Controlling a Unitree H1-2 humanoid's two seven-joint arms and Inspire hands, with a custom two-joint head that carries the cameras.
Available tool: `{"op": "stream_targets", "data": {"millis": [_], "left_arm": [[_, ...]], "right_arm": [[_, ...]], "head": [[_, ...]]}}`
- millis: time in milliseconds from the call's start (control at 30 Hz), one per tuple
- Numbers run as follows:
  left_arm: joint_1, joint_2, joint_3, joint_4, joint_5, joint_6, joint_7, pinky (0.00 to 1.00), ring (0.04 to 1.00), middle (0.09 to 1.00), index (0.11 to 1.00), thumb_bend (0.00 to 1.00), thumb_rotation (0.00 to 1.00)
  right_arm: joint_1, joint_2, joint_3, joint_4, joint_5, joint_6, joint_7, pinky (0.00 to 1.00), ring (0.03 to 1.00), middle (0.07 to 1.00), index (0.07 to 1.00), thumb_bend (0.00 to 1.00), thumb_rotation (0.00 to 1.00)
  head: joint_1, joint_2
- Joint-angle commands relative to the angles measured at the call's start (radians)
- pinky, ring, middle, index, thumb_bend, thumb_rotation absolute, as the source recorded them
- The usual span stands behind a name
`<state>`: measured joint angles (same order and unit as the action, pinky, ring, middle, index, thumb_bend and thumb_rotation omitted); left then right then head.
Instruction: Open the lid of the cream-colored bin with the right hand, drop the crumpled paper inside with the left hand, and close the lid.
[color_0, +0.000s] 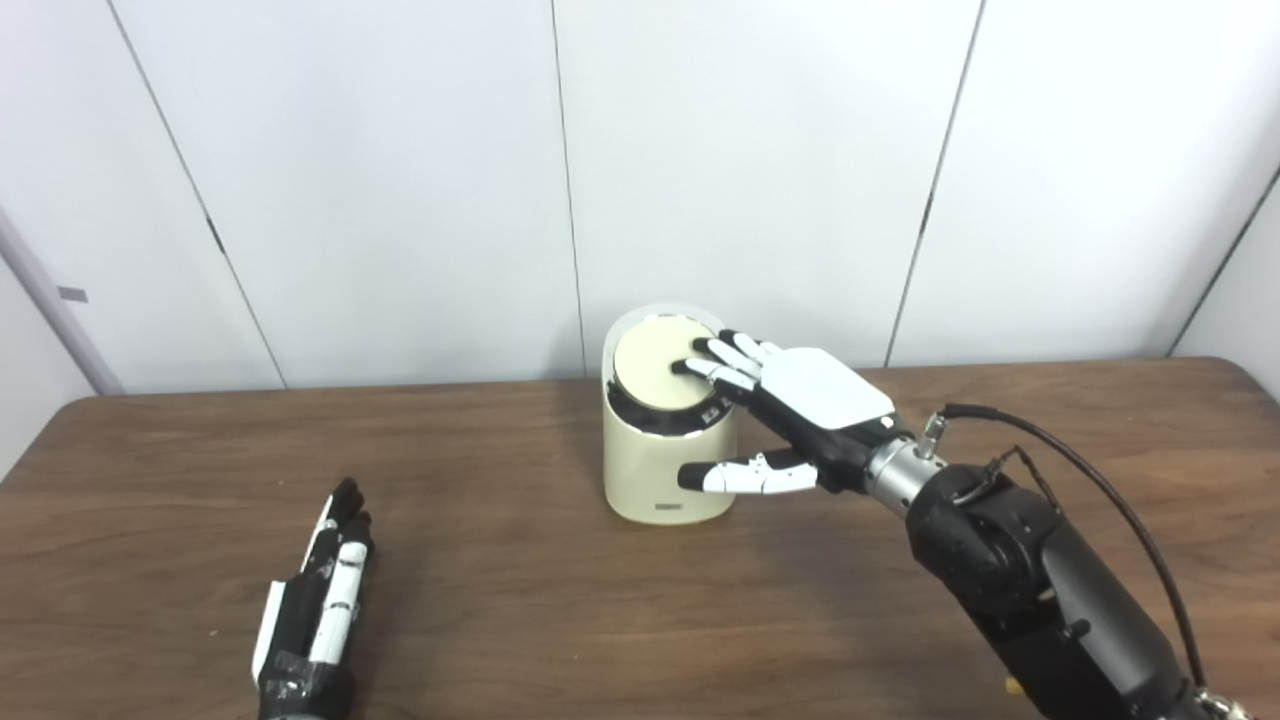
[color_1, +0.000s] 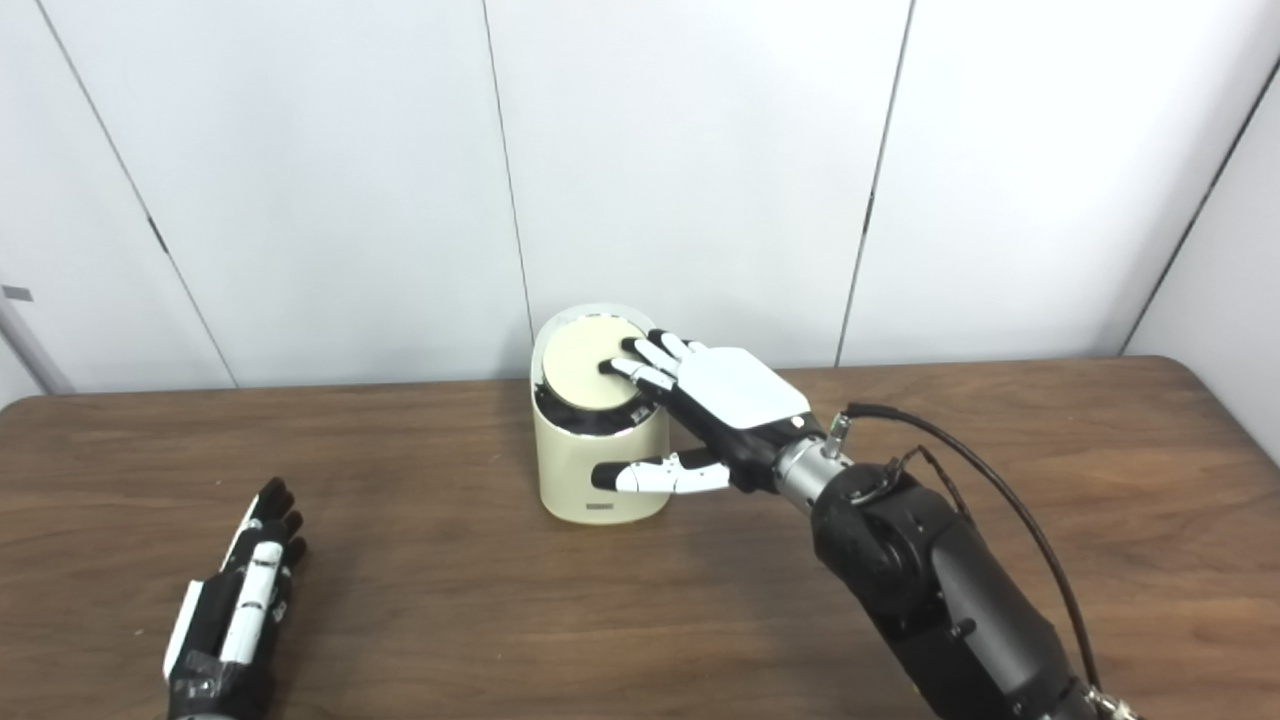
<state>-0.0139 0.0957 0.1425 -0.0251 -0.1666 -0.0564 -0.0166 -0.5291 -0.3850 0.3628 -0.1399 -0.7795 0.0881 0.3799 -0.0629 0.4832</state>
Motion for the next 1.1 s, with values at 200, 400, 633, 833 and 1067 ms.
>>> {"op": "stream_targets", "data": {"millis": [200,400,633,833,1067], "left_arm": [[0.004,-0.014,-0.007,0.021,0.004,-0.018,0.0,1.0,0.999,1.0,1.0,0.42,0.71],[0.004,-0.011,-0.005,0.028,-0.005,-0.027,-0.008,1.0,1.0,1.0,1.0,0.39,0.72],[0.005,-0.01,-0.001,0.022,0.001,-0.021,-0.001,1.0,0.995,1.0,1.0,0.4,0.72],[0.005,-0.011,0.0,0.014,-0.005,-0.012,-0.003,1.0,0.997,1.0,1.0,0.41,0.72],[0.004,-0.014,0.003,0.017,-0.008,-0.017,-0.001,1.0,1.0,1.0,1.0,0.41,0.72]], "right_arm": [[0.004,-0.011,0.019,-0.026,-0.044,-0.029,0.018,1.0,1.0,0.989,0.887,0.6,1.0],[0.019,-0.007,0.026,-0.026,-0.058,-0.04,0.009,1.0,1.0,0.977,0.878,0.6,1.0],[0.031,-0.005,0.034,-0.041,-0.071,-0.036,0.015,1.0,1.0,0.981,0.884,0.58,1.0],[0.035,-0.006,0.036,-0.043,-0.075,-0.034,0.017,1.0,1.0,0.985,0.88,0.57,1.0],[0.032,-0.003,0.034,-0.021,-0.069,-0.032,0.014,1.0,1.0,0.982,0.879,0.58,1.0]], "head": [[0.001,0.007],[0.006,0.009],[0.006,0.014],[0.005,0.016],[0.007,0.018]]}}
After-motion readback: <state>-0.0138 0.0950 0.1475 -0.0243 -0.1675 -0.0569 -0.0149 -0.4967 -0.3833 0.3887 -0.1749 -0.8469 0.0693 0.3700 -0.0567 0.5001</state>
